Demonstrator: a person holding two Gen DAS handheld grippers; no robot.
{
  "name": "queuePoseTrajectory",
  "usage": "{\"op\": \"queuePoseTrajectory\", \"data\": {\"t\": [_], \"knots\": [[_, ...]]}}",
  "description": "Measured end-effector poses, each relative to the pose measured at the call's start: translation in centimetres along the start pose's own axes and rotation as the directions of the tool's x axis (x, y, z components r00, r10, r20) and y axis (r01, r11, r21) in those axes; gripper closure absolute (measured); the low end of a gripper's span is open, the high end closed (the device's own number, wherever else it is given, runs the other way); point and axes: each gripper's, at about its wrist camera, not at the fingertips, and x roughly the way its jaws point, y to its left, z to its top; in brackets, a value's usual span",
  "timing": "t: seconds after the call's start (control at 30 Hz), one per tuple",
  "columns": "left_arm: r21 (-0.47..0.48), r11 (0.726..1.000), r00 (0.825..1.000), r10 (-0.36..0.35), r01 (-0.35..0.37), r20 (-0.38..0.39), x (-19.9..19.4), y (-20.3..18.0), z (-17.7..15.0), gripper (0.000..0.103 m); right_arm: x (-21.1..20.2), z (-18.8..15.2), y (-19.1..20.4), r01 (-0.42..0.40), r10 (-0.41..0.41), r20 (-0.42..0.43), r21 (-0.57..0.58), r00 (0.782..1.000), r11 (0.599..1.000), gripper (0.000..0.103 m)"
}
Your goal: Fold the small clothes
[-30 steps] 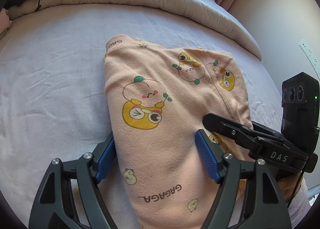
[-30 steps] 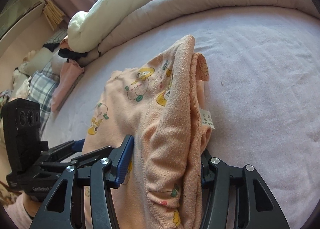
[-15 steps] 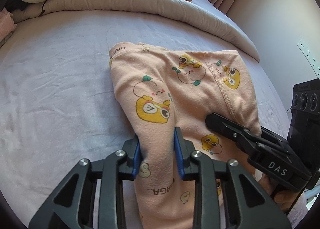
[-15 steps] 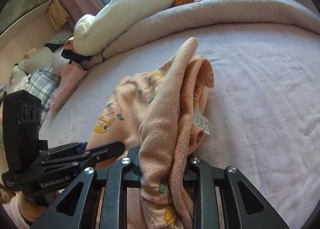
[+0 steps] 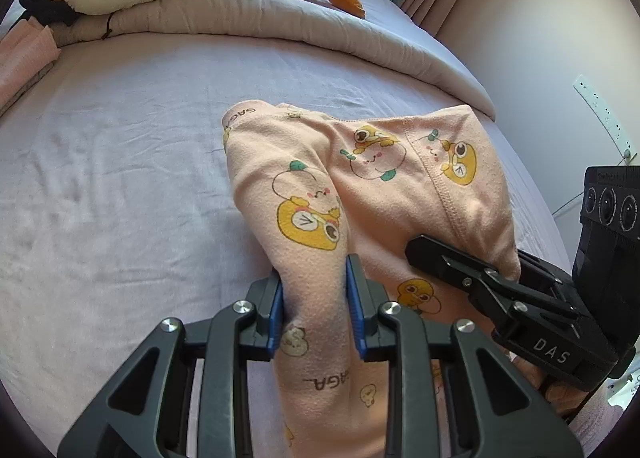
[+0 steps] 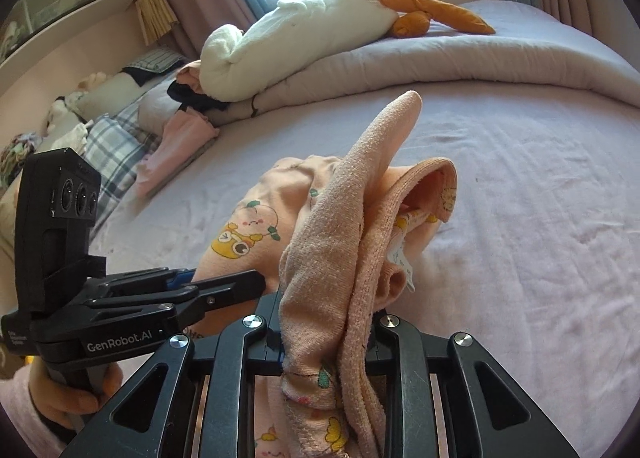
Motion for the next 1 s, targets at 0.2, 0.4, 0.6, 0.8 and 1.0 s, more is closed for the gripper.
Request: {"op": "queuePoseTrajectory", "data": {"t": [0.2,0.4,0.6,0.8,1.0], "knots": [[-0.049,0.999,1.000,0.002,-0.002,0.006,-3.4,0.6,-2.9,0.076,-1.5,-1.7,2.3,-0.056,0.056,-0.024,-0.007,0.998,0.998,0.078],[-0.061,0.998,0.998,0.036,-0.033,0.046,-7.2,0.9,-5.9,0.076,-2.4,-2.7,5.4,-0.095,0.093,-0.031,-0.043,0.995,0.995,0.078],[-0.100,0.994,0.995,0.056,-0.048,0.080,-10.8,2.2,-8.1,0.076,-2.5,-3.0,8.4,-0.125,0.122,-0.039,-0.096,0.992,0.987,0.078],[-0.129,0.989,0.991,0.083,-0.068,0.109,-13.3,3.3,-8.8,0.076,-2.5,-3.2,11.0,-0.151,0.147,-0.040,-0.134,0.988,0.979,0.078],[-0.148,0.985,0.984,0.108,-0.086,0.144,-15.4,4.3,-9.6,0.076,-2.3,-3.4,13.1,-0.161,0.156,-0.041,-0.177,0.987,0.971,0.078]]}}
